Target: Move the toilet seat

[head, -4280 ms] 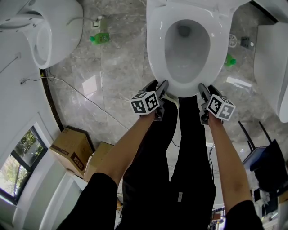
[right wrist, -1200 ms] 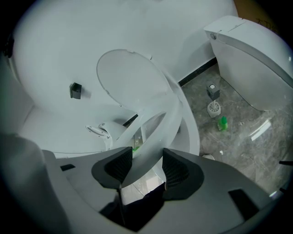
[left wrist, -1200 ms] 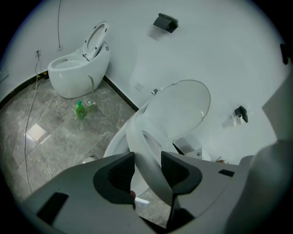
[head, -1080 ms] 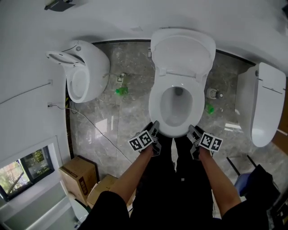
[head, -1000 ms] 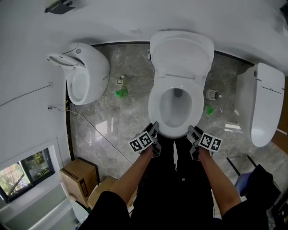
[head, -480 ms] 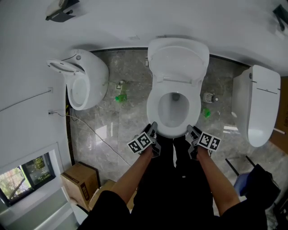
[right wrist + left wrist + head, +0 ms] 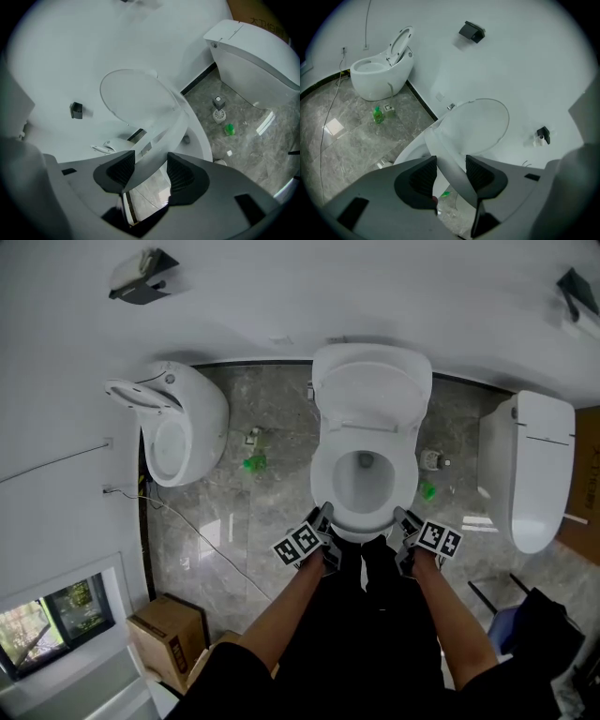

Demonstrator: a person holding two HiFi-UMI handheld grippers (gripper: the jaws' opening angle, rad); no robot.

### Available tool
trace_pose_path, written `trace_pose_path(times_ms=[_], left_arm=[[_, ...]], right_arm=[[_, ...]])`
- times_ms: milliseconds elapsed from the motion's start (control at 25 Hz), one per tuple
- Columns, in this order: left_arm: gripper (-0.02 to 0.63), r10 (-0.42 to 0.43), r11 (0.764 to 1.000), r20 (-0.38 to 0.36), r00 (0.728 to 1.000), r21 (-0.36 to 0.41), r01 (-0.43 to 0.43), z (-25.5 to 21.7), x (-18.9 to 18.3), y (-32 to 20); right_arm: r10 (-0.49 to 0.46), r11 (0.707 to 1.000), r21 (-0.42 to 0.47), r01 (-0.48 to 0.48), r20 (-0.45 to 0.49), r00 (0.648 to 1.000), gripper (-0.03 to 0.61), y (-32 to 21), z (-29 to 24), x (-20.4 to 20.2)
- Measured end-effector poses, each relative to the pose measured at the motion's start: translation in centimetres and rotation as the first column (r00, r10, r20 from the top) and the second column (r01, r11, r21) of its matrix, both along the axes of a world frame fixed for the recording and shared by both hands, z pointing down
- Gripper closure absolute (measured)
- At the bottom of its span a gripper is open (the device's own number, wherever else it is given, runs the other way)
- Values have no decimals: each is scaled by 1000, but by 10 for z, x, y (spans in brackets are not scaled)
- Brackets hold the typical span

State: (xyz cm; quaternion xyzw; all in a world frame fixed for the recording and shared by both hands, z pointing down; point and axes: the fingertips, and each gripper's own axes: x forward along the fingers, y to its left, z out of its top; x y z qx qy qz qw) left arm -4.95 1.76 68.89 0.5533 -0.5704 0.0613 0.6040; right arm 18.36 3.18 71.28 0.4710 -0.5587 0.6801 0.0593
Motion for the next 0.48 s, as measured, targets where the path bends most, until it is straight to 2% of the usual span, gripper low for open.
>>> trace_pose_path(times_ms=[320,480], left_arm=[[393,55,998,-80,995,28,-53,-23,0,-36],[387,78,995,-116,990,65,-71,-36,1,-56]], right_arm=[[119,993,26,-118,-15,993,350,-34,-25,4],[194,980,48,-193,-27,981,350,-52,-37,7]])
